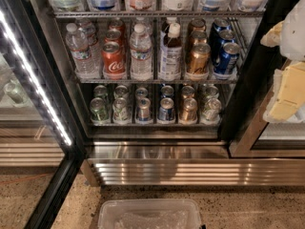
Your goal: Pick green can from bottom shelf of fridge
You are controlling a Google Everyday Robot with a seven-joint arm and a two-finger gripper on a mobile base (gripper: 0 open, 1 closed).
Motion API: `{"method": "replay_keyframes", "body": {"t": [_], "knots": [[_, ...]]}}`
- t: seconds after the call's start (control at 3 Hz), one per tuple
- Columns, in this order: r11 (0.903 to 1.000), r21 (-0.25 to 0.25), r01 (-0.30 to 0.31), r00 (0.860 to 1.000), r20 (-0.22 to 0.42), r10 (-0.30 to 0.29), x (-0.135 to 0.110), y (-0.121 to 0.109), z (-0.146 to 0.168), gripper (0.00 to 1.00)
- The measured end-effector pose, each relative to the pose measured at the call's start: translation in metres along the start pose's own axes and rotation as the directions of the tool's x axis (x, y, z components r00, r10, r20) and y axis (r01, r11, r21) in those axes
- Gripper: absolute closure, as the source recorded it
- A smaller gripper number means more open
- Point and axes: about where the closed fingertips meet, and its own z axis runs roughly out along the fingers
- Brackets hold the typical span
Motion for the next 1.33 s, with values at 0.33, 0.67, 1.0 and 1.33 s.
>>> {"method": "replay_keyframes", "body": {"t": [0.33,0.67,1.0,1.33], "knots": [[1.0000,0.000,0.000,1.000,0.000,0.000,0.000,0.000,0.000,0.00],[0.9999,-0.001,-0.011,0.999,0.037,0.011,0.000,0.002,0.010,0.00],[0.9964,-0.073,-0.044,0.987,0.152,0.054,-0.003,0.015,0.063,0.00],[0.9845,-0.167,-0.054,0.942,0.320,0.106,-0.042,0.030,0.135,0.00]]}}
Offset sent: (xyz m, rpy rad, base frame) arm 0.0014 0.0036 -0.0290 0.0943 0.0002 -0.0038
